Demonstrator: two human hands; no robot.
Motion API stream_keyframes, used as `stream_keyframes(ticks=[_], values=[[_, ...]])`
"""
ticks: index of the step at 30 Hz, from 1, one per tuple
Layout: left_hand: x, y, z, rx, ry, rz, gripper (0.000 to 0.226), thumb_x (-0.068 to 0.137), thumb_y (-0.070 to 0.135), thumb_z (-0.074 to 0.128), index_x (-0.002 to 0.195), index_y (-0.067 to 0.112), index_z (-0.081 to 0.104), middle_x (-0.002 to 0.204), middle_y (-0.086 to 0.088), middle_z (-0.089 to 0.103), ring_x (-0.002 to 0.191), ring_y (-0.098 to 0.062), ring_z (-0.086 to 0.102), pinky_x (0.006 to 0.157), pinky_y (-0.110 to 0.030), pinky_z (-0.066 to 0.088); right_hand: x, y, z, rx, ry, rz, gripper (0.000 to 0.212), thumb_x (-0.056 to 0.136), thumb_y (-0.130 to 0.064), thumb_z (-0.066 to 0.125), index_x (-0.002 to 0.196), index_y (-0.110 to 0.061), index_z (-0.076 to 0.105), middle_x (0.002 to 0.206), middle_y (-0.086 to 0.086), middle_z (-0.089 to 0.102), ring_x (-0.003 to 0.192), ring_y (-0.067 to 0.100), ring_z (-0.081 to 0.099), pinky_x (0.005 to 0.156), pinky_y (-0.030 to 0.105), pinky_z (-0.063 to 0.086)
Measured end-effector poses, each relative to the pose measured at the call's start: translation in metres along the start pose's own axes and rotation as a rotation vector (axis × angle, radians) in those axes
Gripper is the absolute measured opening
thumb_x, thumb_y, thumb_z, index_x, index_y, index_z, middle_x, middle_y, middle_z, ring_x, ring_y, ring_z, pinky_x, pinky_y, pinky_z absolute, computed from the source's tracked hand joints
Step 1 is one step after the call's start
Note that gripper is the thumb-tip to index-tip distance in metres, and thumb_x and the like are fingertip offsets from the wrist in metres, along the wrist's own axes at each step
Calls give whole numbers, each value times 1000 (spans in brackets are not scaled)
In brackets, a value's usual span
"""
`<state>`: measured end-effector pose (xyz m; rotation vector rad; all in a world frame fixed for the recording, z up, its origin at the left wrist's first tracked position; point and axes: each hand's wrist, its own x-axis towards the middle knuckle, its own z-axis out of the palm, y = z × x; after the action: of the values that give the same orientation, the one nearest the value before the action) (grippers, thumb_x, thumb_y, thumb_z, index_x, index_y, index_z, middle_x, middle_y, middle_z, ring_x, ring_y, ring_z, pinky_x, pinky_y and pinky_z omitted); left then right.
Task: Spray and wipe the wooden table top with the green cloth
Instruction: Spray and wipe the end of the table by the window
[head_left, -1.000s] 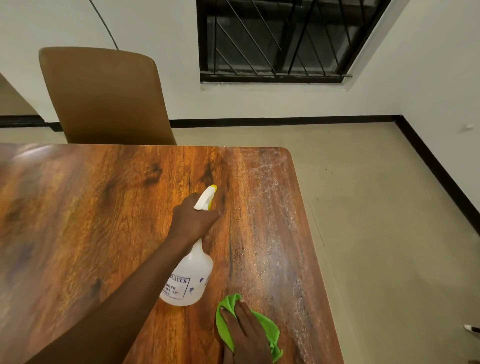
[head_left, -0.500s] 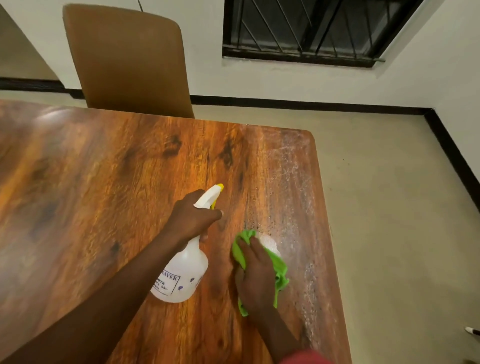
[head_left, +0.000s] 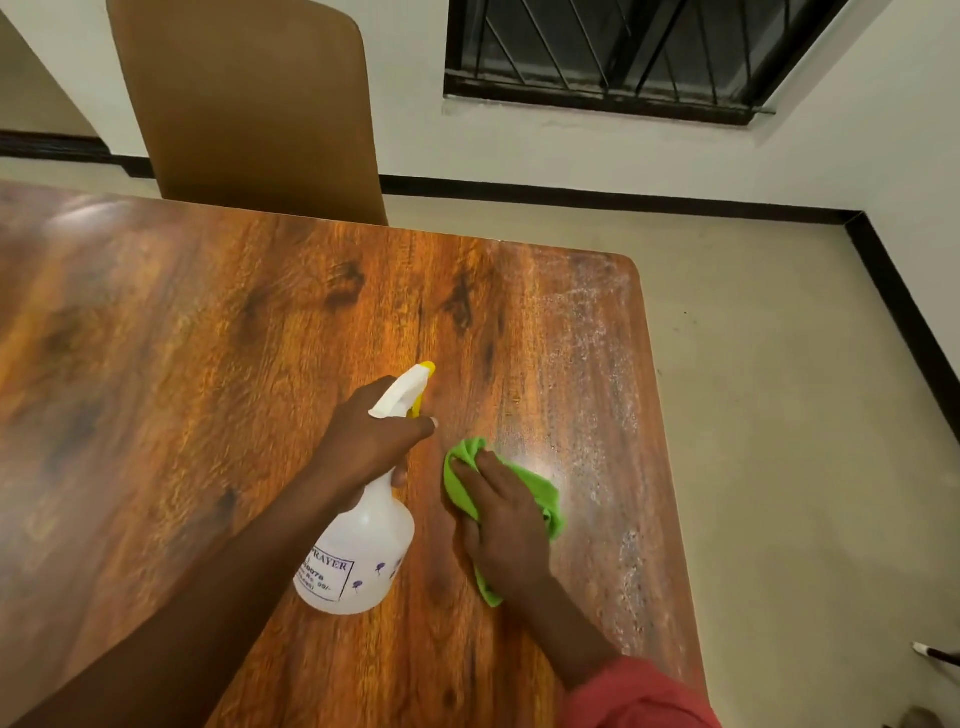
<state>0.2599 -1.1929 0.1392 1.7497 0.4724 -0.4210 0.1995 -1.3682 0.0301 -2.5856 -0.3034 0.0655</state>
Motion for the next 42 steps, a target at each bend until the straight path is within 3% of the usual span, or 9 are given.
stream_keyframes(ticks=[4, 8, 15, 19, 21, 29, 31, 35, 42], values=[[5, 1, -9, -43, -5, -32, 53, 83, 16, 72, 130, 30, 52, 73, -7, 57, 44, -20, 49, 49, -29, 43, 14, 26, -15, 71, 35, 123, 62, 73, -4, 60, 132, -23, 57, 140, 9, 49, 127, 26, 48, 106, 37, 36], [11, 1, -19, -114, -14, -90, 62, 84, 15, 71, 138, 30, 46, 86, -5, 56, 49, -21, 51, 48, -27, 44, 55, 20, -10, 98, 92, 186, 56, 75, -6, 56, 130, -16, 59, 141, 12, 48, 128, 30, 46, 107, 34, 34], [18, -6, -12, -121, -53, -83, 64, 81, 14, 73, 137, 32, 48, 75, -6, 54, 42, -20, 49, 50, -30, 44, 36, 16, -6, 4, 39, 22, 54, 75, -15, 55, 128, -21, 60, 135, 10, 55, 121, 27, 53, 101, 34, 36], [22, -1, -15, -113, -65, -105, 62, 83, 16, 73, 136, 32, 45, 85, -6, 55, 51, -20, 51, 49, -27, 45, 75, 42, -20, -4, 142, 281, 55, 78, -17, 56, 133, -23, 55, 143, 6, 47, 128, 27, 46, 103, 36, 34], [25, -2, -16, -113, -56, -101, 58, 83, 15, 72, 133, 31, 47, 85, -6, 55, 53, -20, 51, 50, -27, 45, 103, 40, -16, -17, 161, 306, 55, 79, -16, 54, 134, -20, 55, 144, 8, 46, 130, 27, 44, 103, 31, 32], [48, -4, -12, -132, -18, -86, 62, 78, 20, 75, 134, 32, 50, 97, -17, 61, 60, -22, 54, 58, -33, 46, 92, 6, 5, 22, 69, 41, 54, 75, -24, 44, 126, -21, 62, 135, 10, 55, 122, 28, 53, 102, 35, 35], [52, 0, -11, -120, -50, -92, 63, 77, 23, 76, 133, 33, 50, 106, -19, 63, 64, -22, 54, 59, -32, 47, 101, 19, -5, 62, 120, 119, 55, 76, -27, 43, 128, -23, 60, 138, 7, 52, 127, 26, 48, 105, 34, 33], [59, 1, -10, -115, -65, -90, 57, 79, 24, 76, 127, 37, 49, 92, -7, 60, 65, -20, 55, 60, -32, 47, 155, 30, -6, 116, 255, 337, 56, 75, -17, 46, 129, -16, 59, 140, 11, 49, 130, 28, 45, 107, 38, 36], [68, -6, -10, -94, -71, -108, 66, 76, 26, 77, 135, 35, 49, 114, -21, 62, 79, -32, 57, 64, -33, 46, 154, 23, 3, 46, 104, 37, 53, 73, -19, 51, 125, -19, 64, 132, 9, 57, 123, 26, 52, 104, 33, 35]])
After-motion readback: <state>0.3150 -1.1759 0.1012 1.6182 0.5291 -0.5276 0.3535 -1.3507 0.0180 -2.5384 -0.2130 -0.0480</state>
